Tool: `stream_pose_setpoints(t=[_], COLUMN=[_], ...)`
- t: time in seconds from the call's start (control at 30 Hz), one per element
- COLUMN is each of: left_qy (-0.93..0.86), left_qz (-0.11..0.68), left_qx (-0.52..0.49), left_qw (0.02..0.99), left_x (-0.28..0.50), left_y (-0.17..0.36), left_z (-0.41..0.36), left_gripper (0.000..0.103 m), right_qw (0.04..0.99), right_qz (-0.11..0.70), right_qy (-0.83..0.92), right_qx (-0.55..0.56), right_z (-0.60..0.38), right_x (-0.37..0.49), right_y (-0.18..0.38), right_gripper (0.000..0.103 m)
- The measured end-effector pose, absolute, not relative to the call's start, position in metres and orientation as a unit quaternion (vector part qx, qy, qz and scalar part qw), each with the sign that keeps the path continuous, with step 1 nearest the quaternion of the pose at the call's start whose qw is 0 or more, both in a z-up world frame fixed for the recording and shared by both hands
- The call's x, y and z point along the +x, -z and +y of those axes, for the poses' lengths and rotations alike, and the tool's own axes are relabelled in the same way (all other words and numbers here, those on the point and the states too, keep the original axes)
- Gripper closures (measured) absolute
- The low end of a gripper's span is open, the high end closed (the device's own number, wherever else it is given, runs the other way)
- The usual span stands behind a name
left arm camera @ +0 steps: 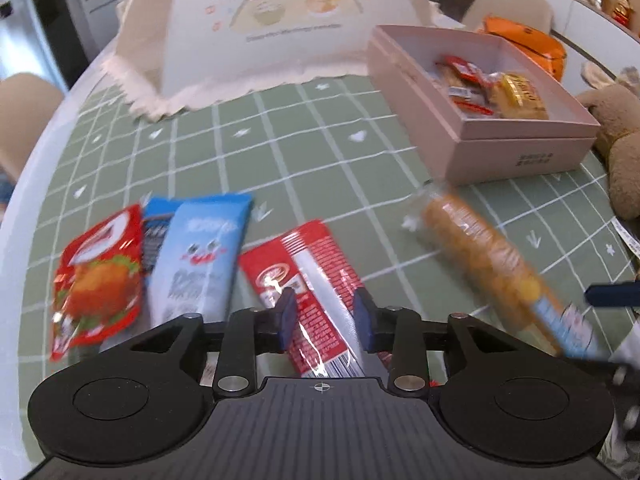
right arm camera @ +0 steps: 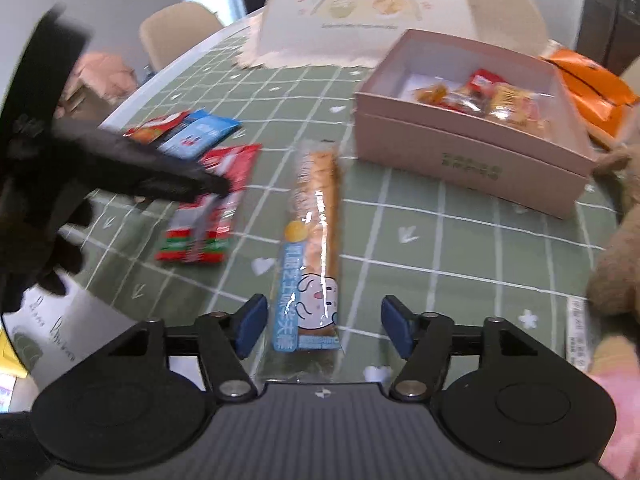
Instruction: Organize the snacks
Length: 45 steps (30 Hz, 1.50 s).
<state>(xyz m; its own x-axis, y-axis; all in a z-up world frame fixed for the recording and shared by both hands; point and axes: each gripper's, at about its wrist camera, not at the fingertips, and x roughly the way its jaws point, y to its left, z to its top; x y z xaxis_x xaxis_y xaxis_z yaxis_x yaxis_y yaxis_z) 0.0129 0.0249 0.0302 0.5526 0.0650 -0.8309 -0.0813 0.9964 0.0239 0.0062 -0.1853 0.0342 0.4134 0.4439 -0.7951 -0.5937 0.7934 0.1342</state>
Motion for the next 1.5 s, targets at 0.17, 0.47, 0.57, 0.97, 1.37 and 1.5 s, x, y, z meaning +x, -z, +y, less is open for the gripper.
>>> stream_pose_setpoints(t=[0.17, 0.47, 0.57, 0.97, 1.37, 1.5], left_qy=[-0.080, -0.014, 0.009, 0.007, -0.006, -0.019], left_qz=[0.485, 0.495, 0.495, 0.499, 0.518, 0.517], left_qx=[-0.057, -0.089, -0.078, -0.009, -0.080, -0.069], left_qw=[0.869, 0.865, 0.865, 0.867, 0.851, 0.853], left_x=[-0.002, 0.004, 0.002, 0.013, -0.017, -0.018], left_y=[-0.034, -0.033, -0.033, -0.028, -0.035, -0.035], left_z=[0.052, 0.036, 0.027, -0.005, 0.003, -0.005], left_gripper=[0.054, 0.051, 0.051, 0.030, 0.042, 0.042], right_qw=[0.839, 0.833, 0.835, 0.853, 0.848, 0.848], right_qz=[0.454, 0.469, 0.466, 0.434, 0.434, 0.430], right_qy=[-0.294, -0.286, -0.288, -0.264, -0.272, -0.277], right_qx=[-0.059, -0.059, -0.065, -0.119, -0.136, -0.140], right_z=[-0.196, -0.190, -0.189, -0.174, -0.175, -0.176], right_x=[0.015, 0.017, 0.017, 0.010, 0.008, 0.005], right_y=[-0.030, -0.021, -0.019, -0.011, -0.005, -0.005], right_gripper=[0.034, 0.031, 0.027, 0.015, 0.000, 0.000])
